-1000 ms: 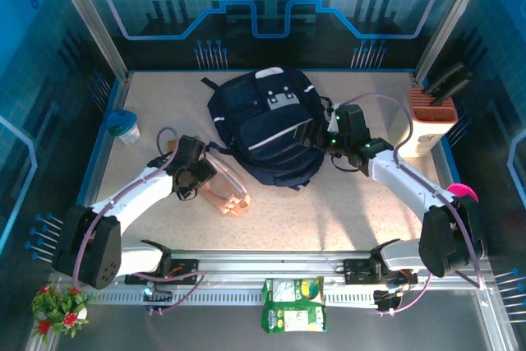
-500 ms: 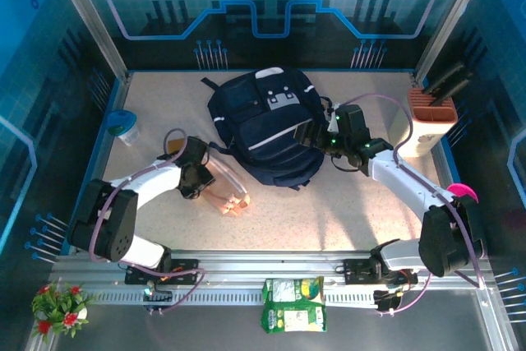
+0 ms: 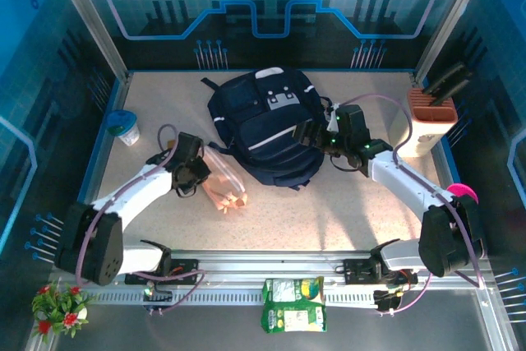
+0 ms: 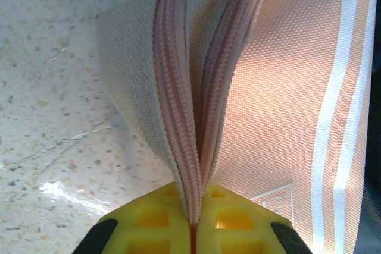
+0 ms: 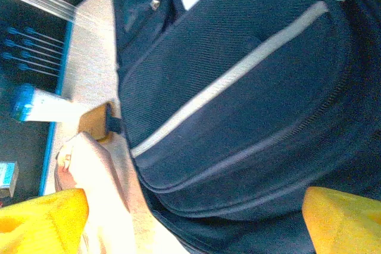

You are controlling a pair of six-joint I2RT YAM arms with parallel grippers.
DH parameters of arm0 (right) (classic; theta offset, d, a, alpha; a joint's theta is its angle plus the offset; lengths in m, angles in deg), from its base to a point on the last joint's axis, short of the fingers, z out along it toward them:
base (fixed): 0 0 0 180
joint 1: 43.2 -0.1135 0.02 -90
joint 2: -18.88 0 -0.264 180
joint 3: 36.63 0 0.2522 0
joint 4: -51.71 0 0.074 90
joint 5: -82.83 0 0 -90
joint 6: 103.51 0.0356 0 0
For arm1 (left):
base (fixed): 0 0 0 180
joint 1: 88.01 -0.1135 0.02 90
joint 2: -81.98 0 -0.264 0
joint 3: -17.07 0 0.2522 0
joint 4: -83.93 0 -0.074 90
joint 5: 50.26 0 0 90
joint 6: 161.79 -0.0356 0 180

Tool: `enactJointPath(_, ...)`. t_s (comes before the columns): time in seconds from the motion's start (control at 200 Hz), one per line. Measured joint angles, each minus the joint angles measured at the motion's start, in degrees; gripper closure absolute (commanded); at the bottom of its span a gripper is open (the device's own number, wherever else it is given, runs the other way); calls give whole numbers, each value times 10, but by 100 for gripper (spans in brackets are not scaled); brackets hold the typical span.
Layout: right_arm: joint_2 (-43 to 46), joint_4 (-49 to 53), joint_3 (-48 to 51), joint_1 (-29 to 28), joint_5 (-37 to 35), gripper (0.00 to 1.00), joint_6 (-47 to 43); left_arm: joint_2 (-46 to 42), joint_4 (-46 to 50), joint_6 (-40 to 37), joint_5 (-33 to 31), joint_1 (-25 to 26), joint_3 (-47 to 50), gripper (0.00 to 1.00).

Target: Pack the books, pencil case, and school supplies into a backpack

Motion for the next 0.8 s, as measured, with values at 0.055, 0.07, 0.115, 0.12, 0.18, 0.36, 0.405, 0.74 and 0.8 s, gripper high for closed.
enactJointPath(0.055,0,-23,14,-1,13,6,8,-18,-5,3,9,0,-7,97)
enactJointPath(0.07,0,-29,17,-1,18,6,10,-22,-7,4,12,0,-9,97)
enactJointPath(0.115,0,-48,27,-3,31,6,17,-33,-15,9,20,0,-15,97)
enactJointPath(0.12,0,-50,28,-3,32,6,18,-35,-17,10,22,0,-16,96)
enactJointPath(0.18,0,-80,38,-8,50,6,30,-43,-37,23,34,0,-21,96)
enactJointPath(0.36,0,-194,59,-38,104,5,70,-30,-152,94,80,0,-26,96)
enactJointPath(0.405,-1,-219,61,-48,117,5,77,-14,-185,114,89,1,-29,96)
enactJointPath(0.74,-66,-277,37,-100,161,9,88,97,-309,203,140,14,-82,95)
enactJointPath(0.8,-80,-277,28,-103,166,15,88,108,-319,210,146,18,-90,94)
